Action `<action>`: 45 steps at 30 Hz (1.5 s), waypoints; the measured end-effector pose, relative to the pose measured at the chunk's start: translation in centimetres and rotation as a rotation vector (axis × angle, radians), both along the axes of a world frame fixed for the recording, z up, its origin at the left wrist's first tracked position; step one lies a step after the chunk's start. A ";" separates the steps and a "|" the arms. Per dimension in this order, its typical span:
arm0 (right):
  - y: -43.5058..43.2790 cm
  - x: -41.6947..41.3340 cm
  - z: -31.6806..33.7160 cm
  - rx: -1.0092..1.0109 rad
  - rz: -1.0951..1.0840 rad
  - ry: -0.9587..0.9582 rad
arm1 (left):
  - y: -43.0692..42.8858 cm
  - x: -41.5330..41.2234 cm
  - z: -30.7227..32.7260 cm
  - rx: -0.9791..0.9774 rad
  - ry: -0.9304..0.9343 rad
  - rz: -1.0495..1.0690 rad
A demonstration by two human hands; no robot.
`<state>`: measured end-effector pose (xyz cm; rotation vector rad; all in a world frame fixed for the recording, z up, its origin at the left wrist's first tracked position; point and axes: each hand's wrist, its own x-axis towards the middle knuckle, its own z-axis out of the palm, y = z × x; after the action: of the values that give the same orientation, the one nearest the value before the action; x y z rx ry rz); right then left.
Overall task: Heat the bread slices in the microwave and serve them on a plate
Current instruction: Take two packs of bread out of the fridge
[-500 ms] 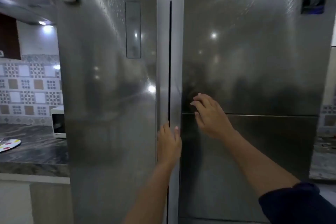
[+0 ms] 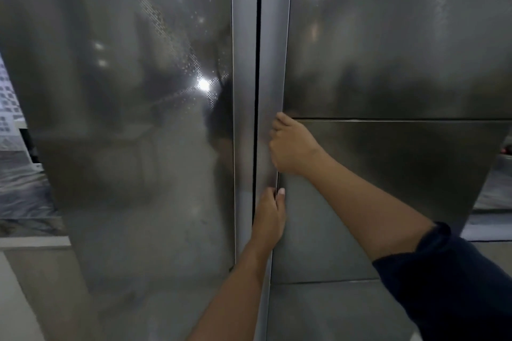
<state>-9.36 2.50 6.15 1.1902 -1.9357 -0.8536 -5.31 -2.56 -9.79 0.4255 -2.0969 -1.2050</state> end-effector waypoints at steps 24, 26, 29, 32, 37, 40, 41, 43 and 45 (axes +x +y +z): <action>12.9 9.5 -2.3 -0.178 0.154 -0.107 | 11.9 9.8 -0.7 -0.025 0.101 0.016; 15.8 10.9 -2.2 -0.187 0.154 -0.082 | 14.6 11.4 -0.5 0.025 0.128 0.010; 20.1 12.1 -2.3 -0.243 0.255 -0.071 | 18.4 14.1 0.0 0.121 0.195 -0.016; 24.5 13.6 -2.8 -0.356 0.358 -0.148 | 21.8 16.7 1.2 0.108 0.339 -0.010; 32.0 16.2 -3.2 -0.692 0.549 -0.198 | 24.6 19.2 3.4 0.125 0.554 0.055; 34.5 17.5 -2.1 -0.724 0.634 -0.079 | 25.2 19.2 4.8 0.184 0.507 0.031; 34.9 17.8 -1.7 -0.698 0.635 -0.042 | 25.2 18.9 5.3 0.171 0.489 0.031; 35.5 18.2 -0.7 -0.631 0.565 0.026 | 25.0 18.1 6.9 0.201 0.490 0.040; 35.8 18.5 -0.1 -0.578 0.460 0.085 | 25.0 17.2 8.8 0.310 0.497 0.023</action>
<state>9.09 38.31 6.07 1.1394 -1.5819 -0.0859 11.86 22.40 -0.94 0.2504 -1.4878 -1.4546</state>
